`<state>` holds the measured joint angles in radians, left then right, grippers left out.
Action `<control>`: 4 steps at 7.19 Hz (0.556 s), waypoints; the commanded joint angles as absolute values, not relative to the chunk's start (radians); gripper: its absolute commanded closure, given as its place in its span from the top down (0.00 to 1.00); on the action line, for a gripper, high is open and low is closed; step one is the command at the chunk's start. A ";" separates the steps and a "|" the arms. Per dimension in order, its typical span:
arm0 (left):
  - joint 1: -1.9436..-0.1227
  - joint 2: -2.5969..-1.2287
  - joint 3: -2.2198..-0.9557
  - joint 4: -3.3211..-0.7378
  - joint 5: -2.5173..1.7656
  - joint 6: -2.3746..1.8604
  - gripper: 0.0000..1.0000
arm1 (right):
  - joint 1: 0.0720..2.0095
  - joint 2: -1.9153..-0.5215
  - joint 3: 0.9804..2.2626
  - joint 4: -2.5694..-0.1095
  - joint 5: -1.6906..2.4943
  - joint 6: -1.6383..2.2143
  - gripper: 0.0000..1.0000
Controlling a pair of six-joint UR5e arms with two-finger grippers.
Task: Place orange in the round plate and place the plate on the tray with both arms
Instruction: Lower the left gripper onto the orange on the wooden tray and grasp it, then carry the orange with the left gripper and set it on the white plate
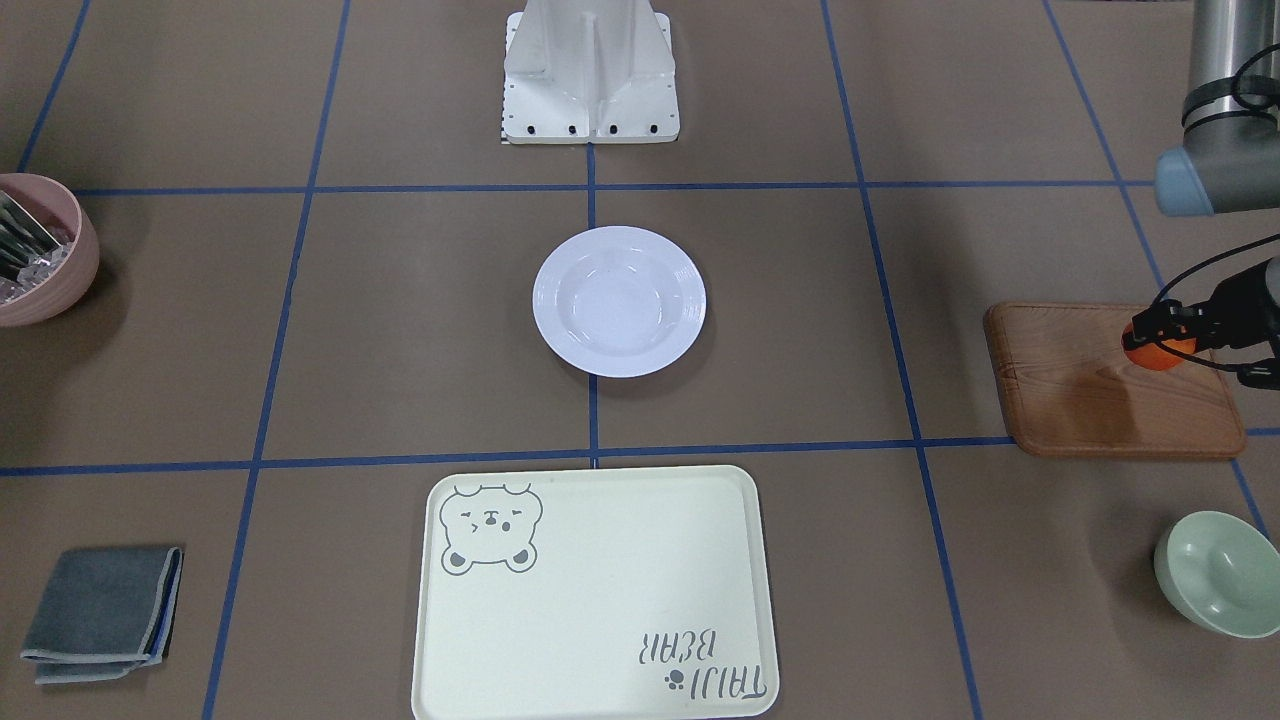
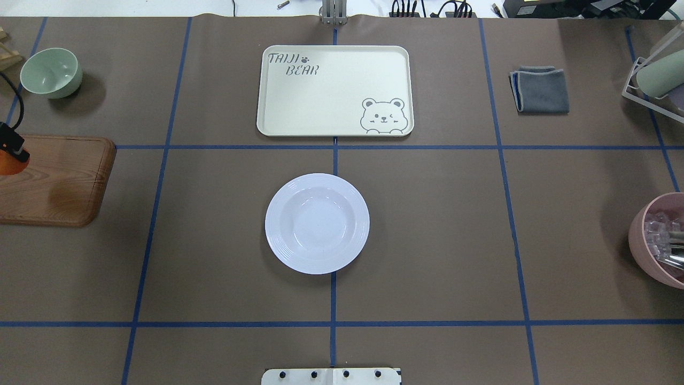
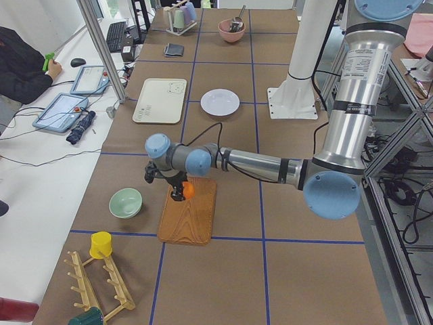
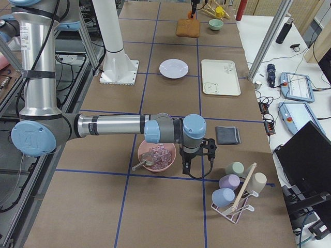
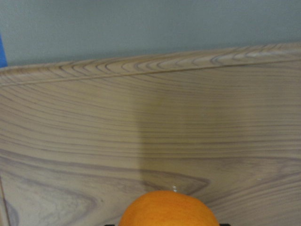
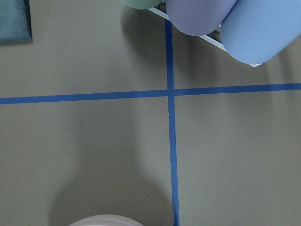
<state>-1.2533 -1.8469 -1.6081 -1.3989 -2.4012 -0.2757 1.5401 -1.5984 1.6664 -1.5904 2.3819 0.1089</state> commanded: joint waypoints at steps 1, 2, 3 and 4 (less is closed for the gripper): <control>-1.230 -2.009 -1.693 -1.226 -2.408 -0.399 0.00 | 1.540 -1.598 1.674 -1.589 2.404 0.109 1.00; -1.135 -2.055 -1.741 -1.229 -2.401 -0.580 0.00 | 1.539 -1.598 1.666 -1.585 2.398 0.107 1.00; -1.053 -2.124 -1.756 -1.232 -2.399 -0.747 0.00 | 1.539 -1.603 1.667 -1.582 2.393 0.107 1.00; -0.969 -2.185 -1.756 -1.233 -2.399 -0.866 0.00 | 1.539 -1.603 1.670 -1.582 2.393 0.107 1.00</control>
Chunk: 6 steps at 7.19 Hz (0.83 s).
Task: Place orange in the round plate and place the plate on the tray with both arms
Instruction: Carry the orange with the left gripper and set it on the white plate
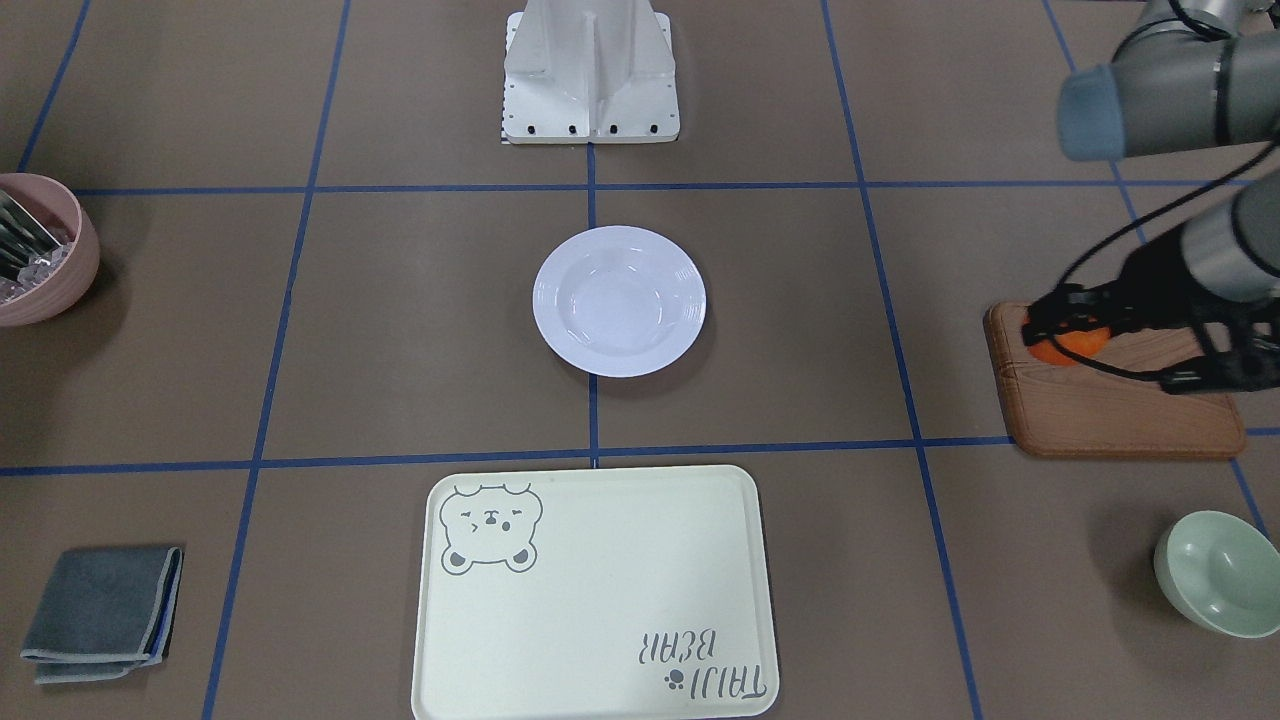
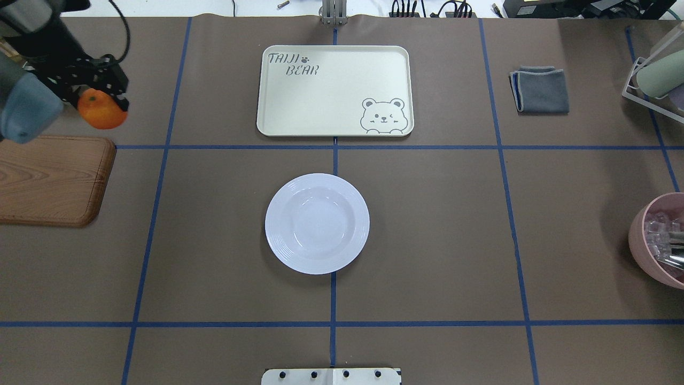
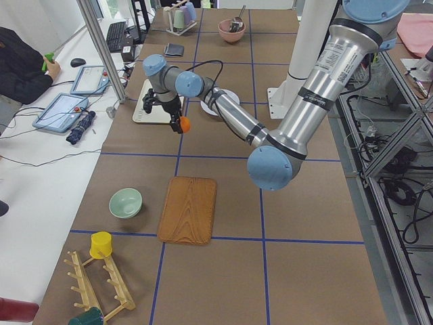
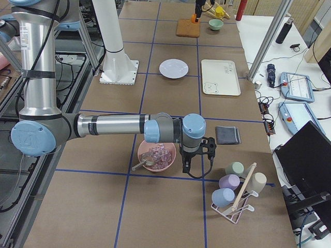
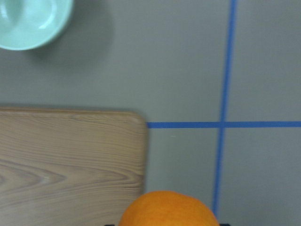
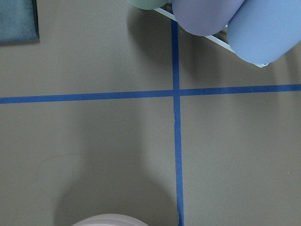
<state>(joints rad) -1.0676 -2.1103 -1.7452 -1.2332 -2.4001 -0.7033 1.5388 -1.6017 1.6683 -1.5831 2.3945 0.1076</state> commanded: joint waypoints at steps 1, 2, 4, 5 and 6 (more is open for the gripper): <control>-0.906 -2.224 -1.756 -1.238 -2.389 -0.956 0.00 | 1.519 -1.592 1.672 -1.586 2.388 0.107 1.00; -0.837 -2.249 -1.758 -1.256 -2.335 -1.019 0.00 | 1.505 -1.588 1.674 -1.585 2.388 0.107 1.00; -0.688 -2.258 -1.735 -1.363 -2.196 -1.164 0.00 | 1.491 -1.563 1.671 -1.588 2.372 0.180 1.00; -0.646 -2.294 -1.651 -1.444 -2.188 -1.219 0.00 | 1.493 -1.556 1.678 -1.577 2.367 0.292 1.00; -0.623 -2.348 -1.546 -1.550 -2.186 -1.283 0.00 | 1.491 -1.557 1.680 -1.577 2.370 0.293 1.00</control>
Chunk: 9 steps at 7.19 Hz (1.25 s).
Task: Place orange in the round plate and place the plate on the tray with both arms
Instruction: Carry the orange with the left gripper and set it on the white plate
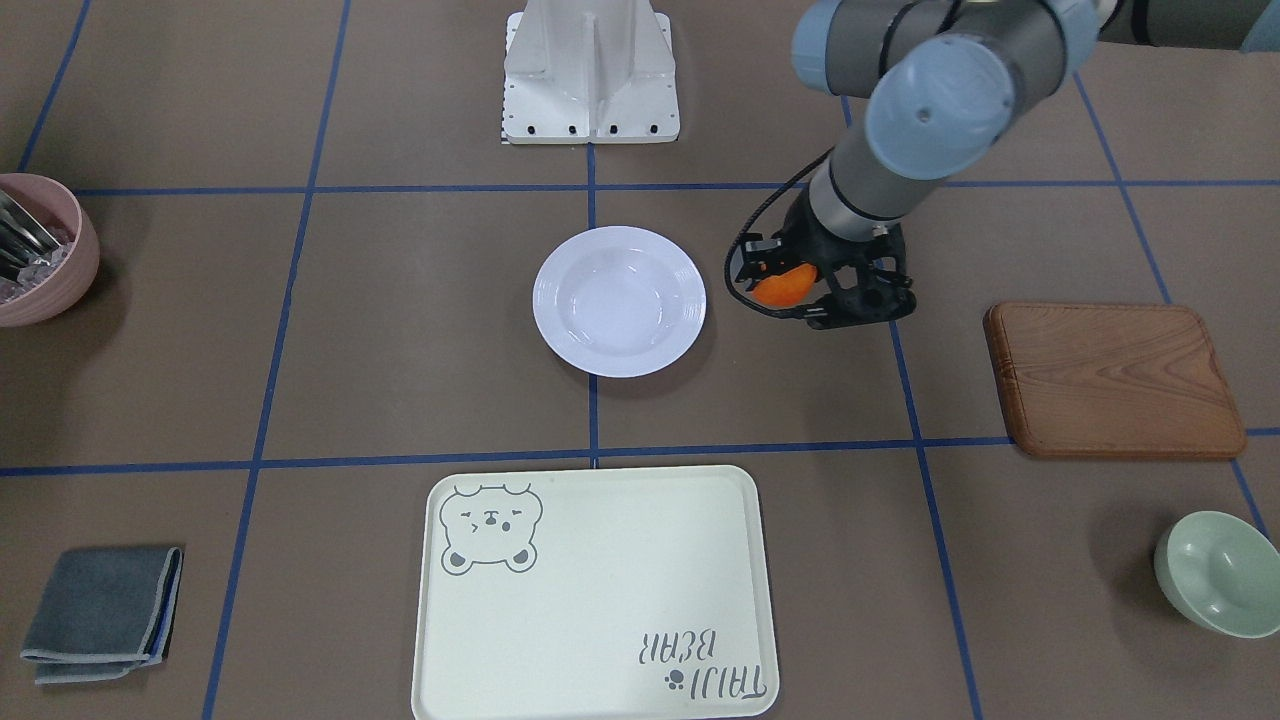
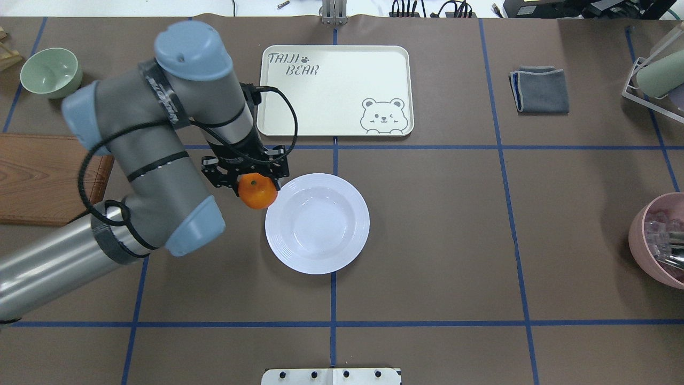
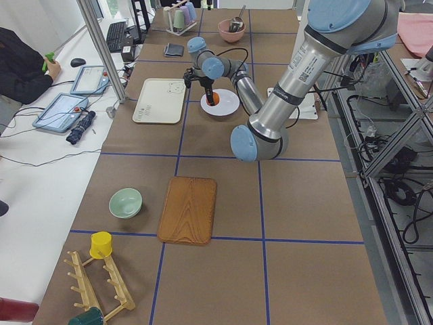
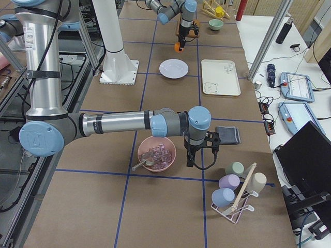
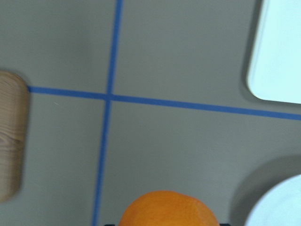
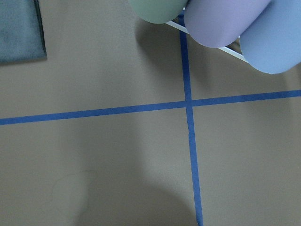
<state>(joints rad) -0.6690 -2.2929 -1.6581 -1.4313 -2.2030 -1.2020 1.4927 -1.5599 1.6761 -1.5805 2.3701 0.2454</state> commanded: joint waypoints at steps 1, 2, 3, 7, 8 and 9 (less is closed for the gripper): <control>-0.603 -2.405 -1.466 -1.606 -2.160 -1.329 0.00 | 1.493 -1.555 1.681 -1.577 2.381 0.296 1.00; -0.556 -2.422 -1.448 -1.612 -2.093 -1.351 0.00 | 1.491 -1.551 1.680 -1.575 2.379 0.293 1.00; -0.528 -2.421 -1.433 -1.633 -2.065 -1.353 0.00 | 1.486 -1.552 1.675 -1.574 2.373 0.293 1.00; -0.526 -2.410 -1.471 -1.649 -2.005 -1.370 0.98 | 1.477 -1.551 1.681 -1.514 2.378 0.282 1.00; -0.529 -2.349 -1.553 -1.649 -2.003 -1.367 0.98 | 1.477 -1.552 1.681 -1.461 2.384 0.282 1.00; -0.569 -2.292 -1.642 -1.637 -2.005 -1.364 0.98 | 1.470 -1.548 1.683 -1.456 2.384 0.287 1.00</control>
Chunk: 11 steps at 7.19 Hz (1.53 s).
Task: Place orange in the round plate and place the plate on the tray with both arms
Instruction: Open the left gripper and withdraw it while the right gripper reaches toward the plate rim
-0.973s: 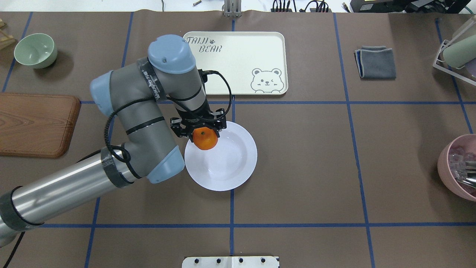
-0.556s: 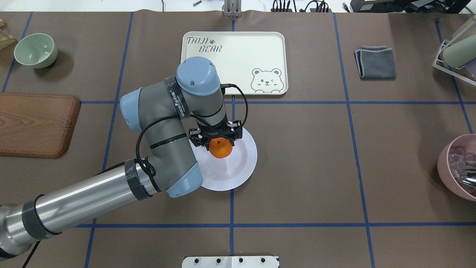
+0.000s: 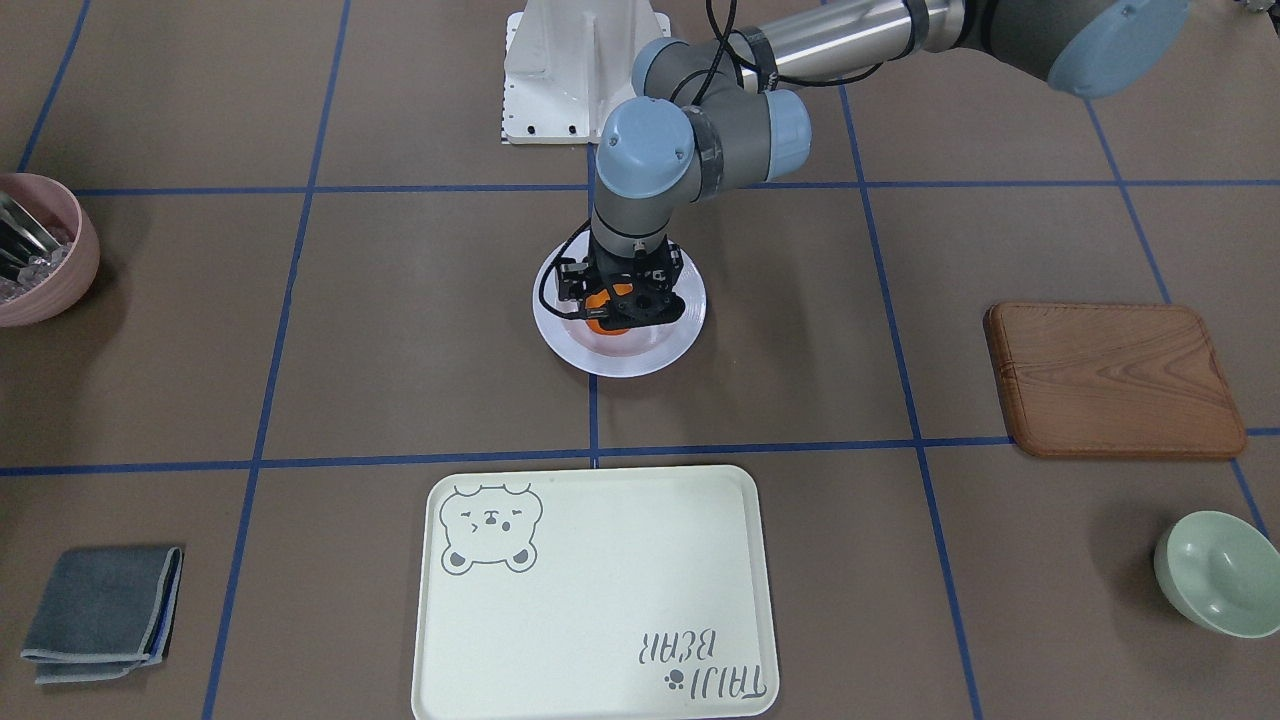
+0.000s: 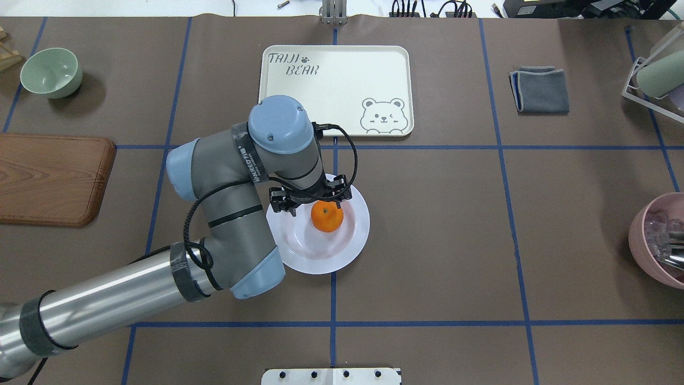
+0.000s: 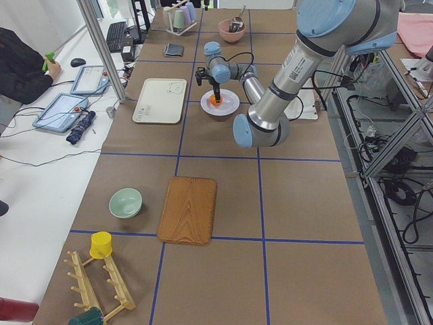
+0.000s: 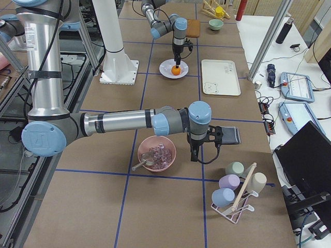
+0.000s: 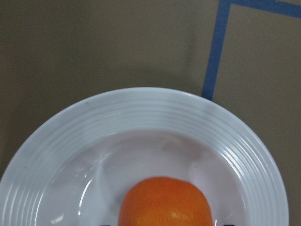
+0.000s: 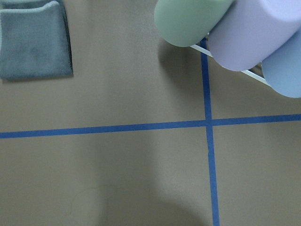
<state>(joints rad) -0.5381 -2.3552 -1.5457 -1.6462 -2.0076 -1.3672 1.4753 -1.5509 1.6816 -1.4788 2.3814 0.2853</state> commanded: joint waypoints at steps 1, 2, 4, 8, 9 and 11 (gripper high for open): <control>-0.631 -2.264 -1.685 -1.591 -2.017 -1.342 0.98 | 1.453 -1.540 1.695 -1.456 2.417 0.304 1.00; -0.706 -2.263 -1.710 -1.515 -2.063 -1.250 0.98 | 1.433 -1.536 1.694 -1.456 2.521 0.352 1.00; -0.813 -2.162 -1.761 -1.474 -2.086 -1.065 0.98 | 1.321 -1.506 1.710 -1.381 2.649 0.528 1.00; -0.876 -2.116 -1.761 -1.473 -2.086 -1.003 0.98 | 0.984 -1.408 1.711 -0.948 2.449 1.235 1.00; -0.890 -2.103 -1.756 -1.474 -2.088 -1.002 0.98 | 0.882 -1.363 1.707 -0.886 2.368 1.375 1.00; -0.896 -2.091 -1.747 -1.483 -2.086 -1.002 0.98 | 0.740 -1.260 1.712 -0.877 2.263 1.527 1.00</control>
<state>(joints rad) -0.8916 -2.0998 -1.7520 -1.4788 -2.0866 -1.0021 0.8284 -1.3172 1.7092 -0.8945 2.3271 1.4367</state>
